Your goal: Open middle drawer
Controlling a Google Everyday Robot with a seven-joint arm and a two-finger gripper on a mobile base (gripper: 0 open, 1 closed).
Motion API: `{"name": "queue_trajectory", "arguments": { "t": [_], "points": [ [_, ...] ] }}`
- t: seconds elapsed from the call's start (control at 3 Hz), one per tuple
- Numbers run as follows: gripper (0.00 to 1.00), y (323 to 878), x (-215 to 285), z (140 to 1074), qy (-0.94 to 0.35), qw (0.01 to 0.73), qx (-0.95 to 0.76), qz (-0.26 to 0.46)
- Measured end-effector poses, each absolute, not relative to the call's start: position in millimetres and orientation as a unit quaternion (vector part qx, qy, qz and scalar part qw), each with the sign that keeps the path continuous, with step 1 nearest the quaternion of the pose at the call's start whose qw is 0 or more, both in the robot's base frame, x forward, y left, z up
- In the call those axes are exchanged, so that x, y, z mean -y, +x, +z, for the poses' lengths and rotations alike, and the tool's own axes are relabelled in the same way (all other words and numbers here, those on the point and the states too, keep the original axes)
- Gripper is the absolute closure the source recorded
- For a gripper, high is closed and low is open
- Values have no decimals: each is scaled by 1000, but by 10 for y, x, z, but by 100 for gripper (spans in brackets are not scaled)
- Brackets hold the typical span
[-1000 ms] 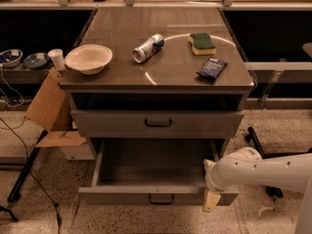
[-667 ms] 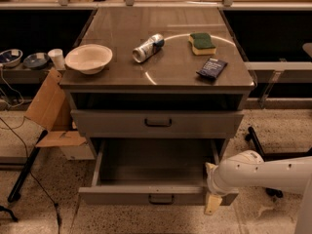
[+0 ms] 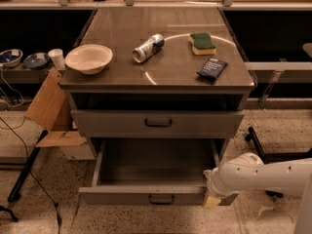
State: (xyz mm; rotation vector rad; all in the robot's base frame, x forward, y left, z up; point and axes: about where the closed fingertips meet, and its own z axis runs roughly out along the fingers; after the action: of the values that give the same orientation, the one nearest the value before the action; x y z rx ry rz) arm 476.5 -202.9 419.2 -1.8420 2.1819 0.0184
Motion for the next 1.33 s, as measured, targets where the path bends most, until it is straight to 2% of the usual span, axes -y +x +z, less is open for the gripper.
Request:
{"name": "queue_trajectory", "arguments": {
  "t": [1.0,1.33],
  "points": [
    [96,4778,1932,4240,-645,150,-749,0],
    [100,4779,1930,4239,-645,150,-749,0]
  ]
}}
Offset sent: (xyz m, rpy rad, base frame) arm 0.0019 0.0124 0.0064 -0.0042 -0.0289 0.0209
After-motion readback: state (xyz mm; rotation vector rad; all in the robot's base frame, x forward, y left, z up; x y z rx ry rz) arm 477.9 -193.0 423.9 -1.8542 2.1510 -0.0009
